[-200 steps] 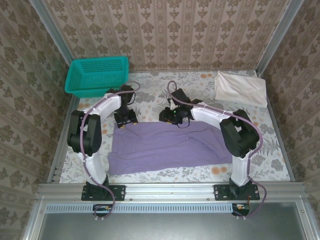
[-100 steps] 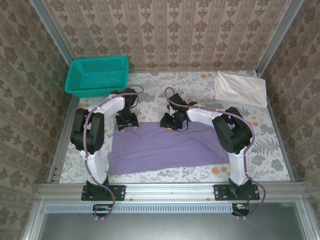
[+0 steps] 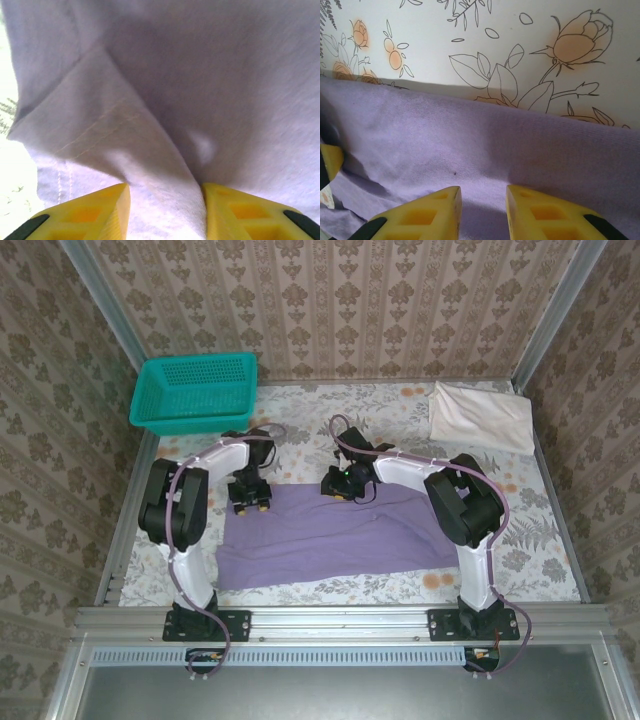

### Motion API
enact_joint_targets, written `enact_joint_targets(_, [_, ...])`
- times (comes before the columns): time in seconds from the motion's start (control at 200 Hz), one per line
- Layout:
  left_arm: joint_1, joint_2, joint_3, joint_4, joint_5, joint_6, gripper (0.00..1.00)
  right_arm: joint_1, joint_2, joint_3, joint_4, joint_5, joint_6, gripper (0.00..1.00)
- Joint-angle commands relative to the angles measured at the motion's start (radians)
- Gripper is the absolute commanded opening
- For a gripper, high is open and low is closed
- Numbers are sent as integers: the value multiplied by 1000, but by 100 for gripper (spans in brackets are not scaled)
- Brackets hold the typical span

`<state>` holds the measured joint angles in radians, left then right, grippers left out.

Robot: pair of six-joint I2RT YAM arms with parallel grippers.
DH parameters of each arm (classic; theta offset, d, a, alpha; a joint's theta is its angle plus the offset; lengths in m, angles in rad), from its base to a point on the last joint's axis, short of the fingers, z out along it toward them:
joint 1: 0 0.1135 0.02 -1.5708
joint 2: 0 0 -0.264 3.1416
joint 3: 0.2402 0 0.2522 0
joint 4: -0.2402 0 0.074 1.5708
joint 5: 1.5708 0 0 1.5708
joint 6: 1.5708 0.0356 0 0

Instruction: Fold and stack the t-shirts

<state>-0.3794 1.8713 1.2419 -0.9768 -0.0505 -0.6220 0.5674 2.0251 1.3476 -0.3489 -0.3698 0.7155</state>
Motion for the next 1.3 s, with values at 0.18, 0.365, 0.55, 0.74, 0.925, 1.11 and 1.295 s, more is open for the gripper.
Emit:
enact_joint_targets(0.18, [-4,-206,-157,31,-48,-70,35,-4,11,31,-56,23,11,31])
enact_joint_targets(0.365, [27,-304,-258,35,-64,-120,30,-22,-18,26,-77,23,7,30])
enact_joint_targets(0.55, [55,-391,-235,26,-77,-103,29,-76,-179,-63,-84,71,18,30])
enact_joint_targets(0.74, [42,-399,-166,147,42,5,25,-188,-480,-313,-129,170,54,33])
enact_joint_targets(0.925, [-21,-235,-39,225,156,114,23,-400,-784,-539,-311,213,72,33])
enact_joint_targets(1.11, [-61,-39,77,230,195,159,23,-537,-838,-594,-325,143,-32,41])
enact_joint_targets(1.295, [-60,86,104,214,123,174,22,-551,-673,-536,-206,50,-107,45])
